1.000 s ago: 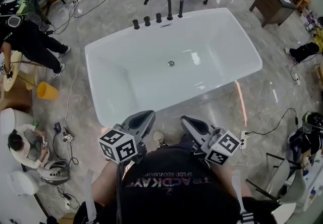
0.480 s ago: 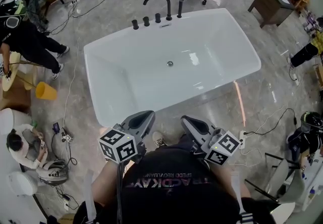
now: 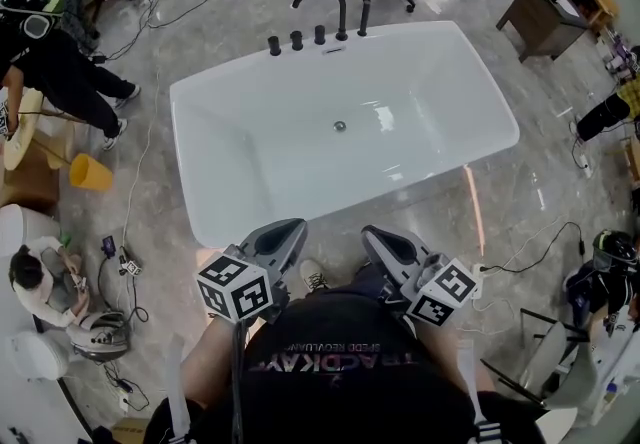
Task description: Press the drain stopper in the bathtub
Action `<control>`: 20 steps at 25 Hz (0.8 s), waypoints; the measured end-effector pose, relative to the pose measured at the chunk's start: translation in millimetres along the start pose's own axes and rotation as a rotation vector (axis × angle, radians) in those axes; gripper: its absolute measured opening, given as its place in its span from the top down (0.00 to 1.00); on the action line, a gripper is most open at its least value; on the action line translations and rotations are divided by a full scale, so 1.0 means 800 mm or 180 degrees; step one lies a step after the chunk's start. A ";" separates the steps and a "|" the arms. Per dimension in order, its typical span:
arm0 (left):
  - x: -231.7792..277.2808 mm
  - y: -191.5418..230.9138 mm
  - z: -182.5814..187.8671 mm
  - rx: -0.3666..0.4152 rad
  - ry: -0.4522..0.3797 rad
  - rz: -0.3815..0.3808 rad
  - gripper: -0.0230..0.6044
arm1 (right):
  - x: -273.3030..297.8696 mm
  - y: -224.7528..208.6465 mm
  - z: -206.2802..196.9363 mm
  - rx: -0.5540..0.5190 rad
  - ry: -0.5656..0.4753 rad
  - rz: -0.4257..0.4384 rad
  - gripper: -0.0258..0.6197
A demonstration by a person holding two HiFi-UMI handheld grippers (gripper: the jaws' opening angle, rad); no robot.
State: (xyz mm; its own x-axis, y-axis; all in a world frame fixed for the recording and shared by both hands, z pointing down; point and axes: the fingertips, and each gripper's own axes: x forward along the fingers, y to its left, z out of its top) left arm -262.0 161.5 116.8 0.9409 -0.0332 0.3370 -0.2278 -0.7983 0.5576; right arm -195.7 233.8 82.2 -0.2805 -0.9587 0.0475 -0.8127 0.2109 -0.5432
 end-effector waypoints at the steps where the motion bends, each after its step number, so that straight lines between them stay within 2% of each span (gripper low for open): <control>1: 0.000 0.001 0.000 0.0001 -0.0007 0.0003 0.96 | 0.000 0.000 0.000 -0.0006 0.0002 -0.0003 0.94; 9: 0.002 0.002 0.004 0.0094 -0.0011 0.0004 0.96 | 0.000 -0.005 0.009 -0.0051 -0.0018 -0.0072 0.94; 20: 0.016 0.000 0.007 0.0077 -0.0063 0.0002 0.96 | -0.012 -0.024 0.023 -0.0074 -0.0014 -0.0179 0.94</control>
State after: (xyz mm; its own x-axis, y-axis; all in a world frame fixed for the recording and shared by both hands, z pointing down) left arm -248.1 157.3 116.9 0.9456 -0.0453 0.3221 -0.2225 -0.8126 0.5387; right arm -167.7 235.2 76.6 -0.2320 -0.9699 0.0737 -0.8387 0.1611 -0.5203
